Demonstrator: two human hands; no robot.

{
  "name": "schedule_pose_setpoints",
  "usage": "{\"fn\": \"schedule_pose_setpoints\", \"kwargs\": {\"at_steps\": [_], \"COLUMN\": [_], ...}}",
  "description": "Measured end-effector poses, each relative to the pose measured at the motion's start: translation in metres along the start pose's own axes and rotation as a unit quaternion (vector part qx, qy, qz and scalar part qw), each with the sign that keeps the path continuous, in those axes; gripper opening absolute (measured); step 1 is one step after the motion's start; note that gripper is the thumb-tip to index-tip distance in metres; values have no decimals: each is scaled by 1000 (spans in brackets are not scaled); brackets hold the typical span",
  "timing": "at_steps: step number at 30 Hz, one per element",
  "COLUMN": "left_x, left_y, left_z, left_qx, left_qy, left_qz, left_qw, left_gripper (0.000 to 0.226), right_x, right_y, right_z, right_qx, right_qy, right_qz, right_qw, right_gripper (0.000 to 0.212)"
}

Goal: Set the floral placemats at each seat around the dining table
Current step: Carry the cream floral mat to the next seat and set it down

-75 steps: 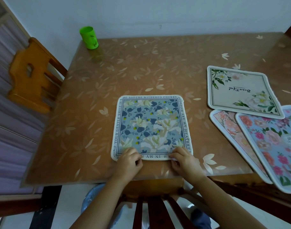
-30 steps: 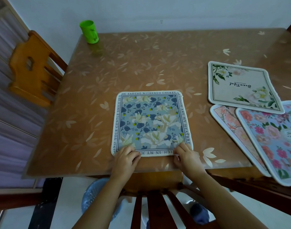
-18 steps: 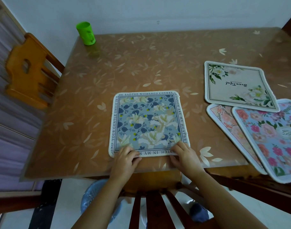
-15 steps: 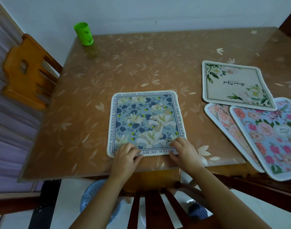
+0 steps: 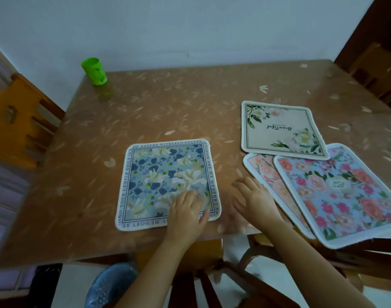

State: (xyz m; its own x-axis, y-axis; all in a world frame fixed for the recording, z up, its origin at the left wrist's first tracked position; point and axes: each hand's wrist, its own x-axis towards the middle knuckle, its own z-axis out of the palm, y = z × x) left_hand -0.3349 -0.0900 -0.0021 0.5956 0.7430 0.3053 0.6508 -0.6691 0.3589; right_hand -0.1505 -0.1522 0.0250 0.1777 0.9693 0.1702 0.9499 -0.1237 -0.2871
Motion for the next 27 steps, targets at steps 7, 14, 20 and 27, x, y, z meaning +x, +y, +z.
{"fn": "schedule_pose_setpoints", "kwargs": {"at_steps": [7,14,20,27], "left_x": [40,83,122,164], "left_y": [74,148,194,223], "left_z": [27,61,91,131], "left_qx": [-28,-26,-10,-3], "left_qy": [11,8,3,-21], "left_qz": [10,53,68,51], "left_qw": [999,998,998,998], "left_gripper": [33,31,32,31], "right_x": [-18,-27,-25,-2], "right_y": [68,145,211,273], "right_z": [-39,-78,-94,-93], "right_qx": [-4,0,12,20], "right_qy": [9,22,29,18], "right_qz": [44,66,58,35], "right_qw": [999,998,998,999], "right_gripper": [41,37,36,35]}}
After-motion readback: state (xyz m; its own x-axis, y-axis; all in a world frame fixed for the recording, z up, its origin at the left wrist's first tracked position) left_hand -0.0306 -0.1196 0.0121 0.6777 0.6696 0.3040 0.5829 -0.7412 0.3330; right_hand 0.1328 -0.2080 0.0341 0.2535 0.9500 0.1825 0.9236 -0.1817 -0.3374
